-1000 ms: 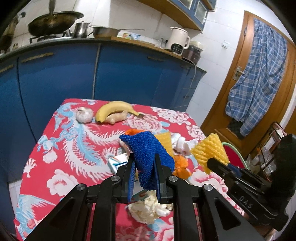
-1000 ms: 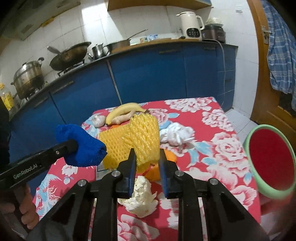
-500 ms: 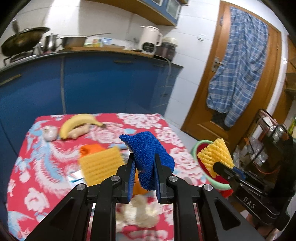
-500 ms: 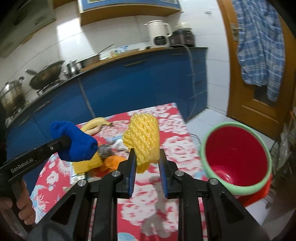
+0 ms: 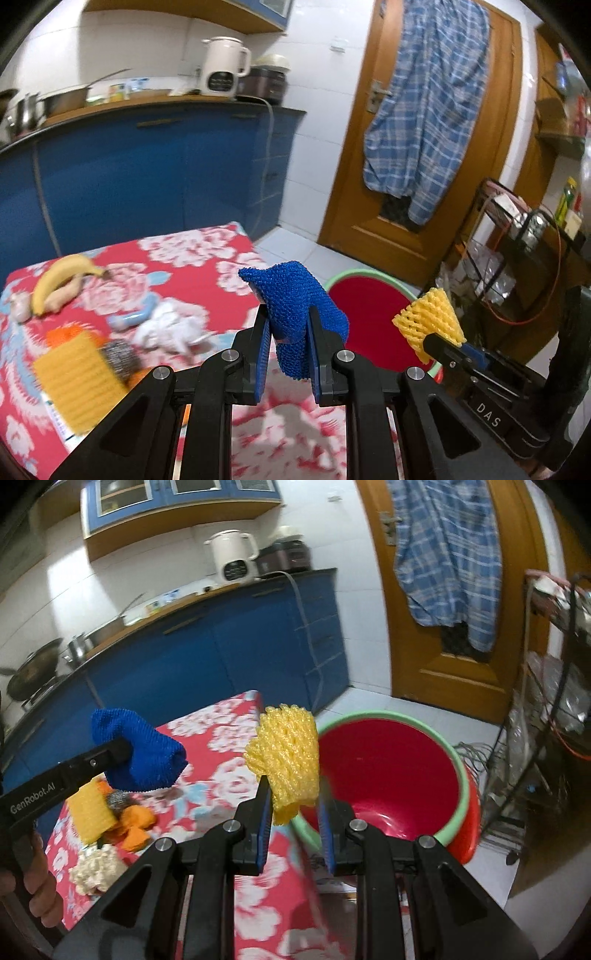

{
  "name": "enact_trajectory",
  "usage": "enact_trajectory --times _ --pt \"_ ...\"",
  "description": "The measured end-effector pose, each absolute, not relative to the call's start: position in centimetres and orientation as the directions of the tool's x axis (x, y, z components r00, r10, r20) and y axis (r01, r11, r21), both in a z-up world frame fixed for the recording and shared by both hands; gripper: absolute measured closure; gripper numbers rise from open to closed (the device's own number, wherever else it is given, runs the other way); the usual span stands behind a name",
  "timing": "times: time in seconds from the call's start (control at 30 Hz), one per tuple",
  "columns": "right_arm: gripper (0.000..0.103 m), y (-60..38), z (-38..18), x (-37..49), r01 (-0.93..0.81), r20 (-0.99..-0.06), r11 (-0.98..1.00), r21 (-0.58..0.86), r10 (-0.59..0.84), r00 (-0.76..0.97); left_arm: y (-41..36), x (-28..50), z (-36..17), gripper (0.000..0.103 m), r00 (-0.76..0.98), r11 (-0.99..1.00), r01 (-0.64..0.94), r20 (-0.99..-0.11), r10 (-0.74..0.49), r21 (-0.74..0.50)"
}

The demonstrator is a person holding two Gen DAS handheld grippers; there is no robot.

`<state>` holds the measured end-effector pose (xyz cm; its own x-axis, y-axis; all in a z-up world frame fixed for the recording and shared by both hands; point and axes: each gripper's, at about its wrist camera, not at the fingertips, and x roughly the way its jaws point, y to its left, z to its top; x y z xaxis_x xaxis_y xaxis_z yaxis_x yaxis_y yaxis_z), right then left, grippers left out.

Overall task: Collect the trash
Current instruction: 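Carry both items over the red bucket and open both grippers to drop them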

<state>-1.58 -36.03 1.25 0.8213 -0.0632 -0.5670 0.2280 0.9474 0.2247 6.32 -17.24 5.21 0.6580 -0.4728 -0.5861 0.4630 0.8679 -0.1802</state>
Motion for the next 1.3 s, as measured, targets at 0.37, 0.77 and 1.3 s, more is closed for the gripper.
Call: enact_trajectory --times 0.37,0.77,1.3 --pt "0.076 -41.7 -2.1 -0.8 0.338 -0.623 0.907 0.252 -0.115 0.774 -24.9 8.9 1.4 0.085 0.571 0.835 0.529 -0.666 -0.480 -0.149" --pt "0.071 -45.0 -5.3 0.2 0.402 -0.680 0.875 0.271 -0.122 0.723 -29.4 10.3 -2.4 0.073 0.488 0.814 0.567 -0.745 -0.455 -0.126" --pt "0.046 -45.6 -5.9 0.1 0.409 -0.683 0.860 0.304 -0.103 0.723 -28.6 10.5 -2.4 0.050 0.496 0.835 0.535 -0.753 -0.433 -0.128"
